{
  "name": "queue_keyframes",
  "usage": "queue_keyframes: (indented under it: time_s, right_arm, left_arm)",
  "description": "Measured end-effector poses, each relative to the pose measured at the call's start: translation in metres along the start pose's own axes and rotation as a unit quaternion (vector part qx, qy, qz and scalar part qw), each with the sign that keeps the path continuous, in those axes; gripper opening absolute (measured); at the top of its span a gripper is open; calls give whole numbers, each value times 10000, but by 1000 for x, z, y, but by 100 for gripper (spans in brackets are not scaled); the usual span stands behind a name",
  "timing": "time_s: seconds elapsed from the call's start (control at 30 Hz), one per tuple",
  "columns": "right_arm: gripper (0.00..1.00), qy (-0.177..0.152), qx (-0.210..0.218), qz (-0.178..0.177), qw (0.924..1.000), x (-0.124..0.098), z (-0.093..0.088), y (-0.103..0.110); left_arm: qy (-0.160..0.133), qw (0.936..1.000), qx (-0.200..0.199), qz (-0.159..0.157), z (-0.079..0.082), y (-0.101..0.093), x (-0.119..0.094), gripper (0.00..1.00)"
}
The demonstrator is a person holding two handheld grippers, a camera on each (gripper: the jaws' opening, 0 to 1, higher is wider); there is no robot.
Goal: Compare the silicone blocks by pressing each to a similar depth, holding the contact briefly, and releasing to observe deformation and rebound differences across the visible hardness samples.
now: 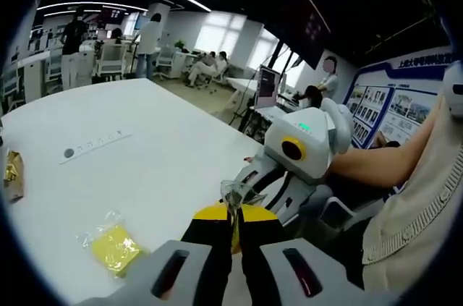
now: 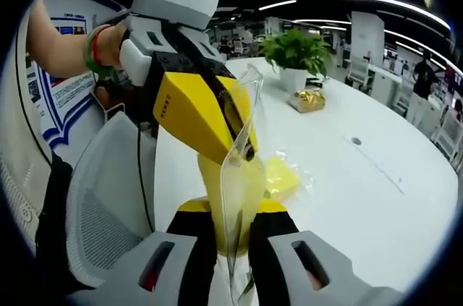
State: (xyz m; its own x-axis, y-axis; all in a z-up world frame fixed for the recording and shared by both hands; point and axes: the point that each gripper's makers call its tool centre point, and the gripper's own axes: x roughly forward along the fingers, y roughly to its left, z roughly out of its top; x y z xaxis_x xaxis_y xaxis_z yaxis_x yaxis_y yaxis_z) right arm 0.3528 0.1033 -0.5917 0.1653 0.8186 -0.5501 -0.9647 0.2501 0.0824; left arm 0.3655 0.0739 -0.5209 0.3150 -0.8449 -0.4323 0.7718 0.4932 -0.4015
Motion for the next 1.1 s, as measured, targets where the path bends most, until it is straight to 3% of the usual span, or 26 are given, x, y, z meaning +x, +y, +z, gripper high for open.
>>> queue_keyframes:
  time_s: [0.47,1.1]
  right_arm:
    - [14,-125,-146,-120,9997,1,4,-2]
    - [23,-163,-115,44,9998,-2,-2,5]
  left_arm:
    - [1,10000,-10,66,0,-1,-1,0]
    - [157,9999,26,29,-6,-9,1,0]
